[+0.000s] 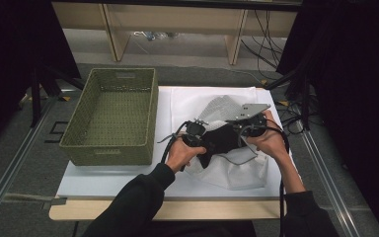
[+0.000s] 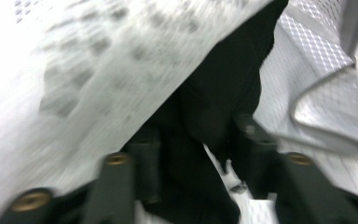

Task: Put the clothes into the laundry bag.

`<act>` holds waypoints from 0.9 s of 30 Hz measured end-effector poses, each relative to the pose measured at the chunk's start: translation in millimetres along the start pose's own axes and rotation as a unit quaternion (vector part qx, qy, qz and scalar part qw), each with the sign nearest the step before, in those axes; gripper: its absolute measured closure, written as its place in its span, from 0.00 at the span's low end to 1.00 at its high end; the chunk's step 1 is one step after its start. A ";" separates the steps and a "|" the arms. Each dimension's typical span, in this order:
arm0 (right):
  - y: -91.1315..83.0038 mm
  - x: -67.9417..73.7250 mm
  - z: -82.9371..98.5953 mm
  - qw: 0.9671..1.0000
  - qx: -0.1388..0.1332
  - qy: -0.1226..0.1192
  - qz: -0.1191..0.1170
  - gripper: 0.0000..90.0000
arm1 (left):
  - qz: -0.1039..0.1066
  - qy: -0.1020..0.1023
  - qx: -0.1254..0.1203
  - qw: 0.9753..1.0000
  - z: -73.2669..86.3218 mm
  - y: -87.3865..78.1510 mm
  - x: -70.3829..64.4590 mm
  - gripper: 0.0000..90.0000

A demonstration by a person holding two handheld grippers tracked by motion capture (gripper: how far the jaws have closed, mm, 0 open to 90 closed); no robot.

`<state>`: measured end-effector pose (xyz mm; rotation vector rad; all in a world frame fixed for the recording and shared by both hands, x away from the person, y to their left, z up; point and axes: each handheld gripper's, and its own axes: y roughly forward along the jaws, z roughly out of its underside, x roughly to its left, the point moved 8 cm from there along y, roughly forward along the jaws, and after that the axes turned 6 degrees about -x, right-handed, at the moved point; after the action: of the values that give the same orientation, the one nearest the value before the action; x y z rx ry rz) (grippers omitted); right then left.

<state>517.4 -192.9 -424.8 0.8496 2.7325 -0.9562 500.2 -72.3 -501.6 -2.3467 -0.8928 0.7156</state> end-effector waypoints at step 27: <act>-0.2 1.4 -0.2 1.000 0.000 0.001 -0.002 0.99 | -0.031 -0.003 -0.024 0.999 -14.9 28.9 15.3 0.96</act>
<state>516.2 -192.3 -425.0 0.8470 2.7368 -0.9573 532.0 -84.2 -513.4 -2.3496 -0.9914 0.6831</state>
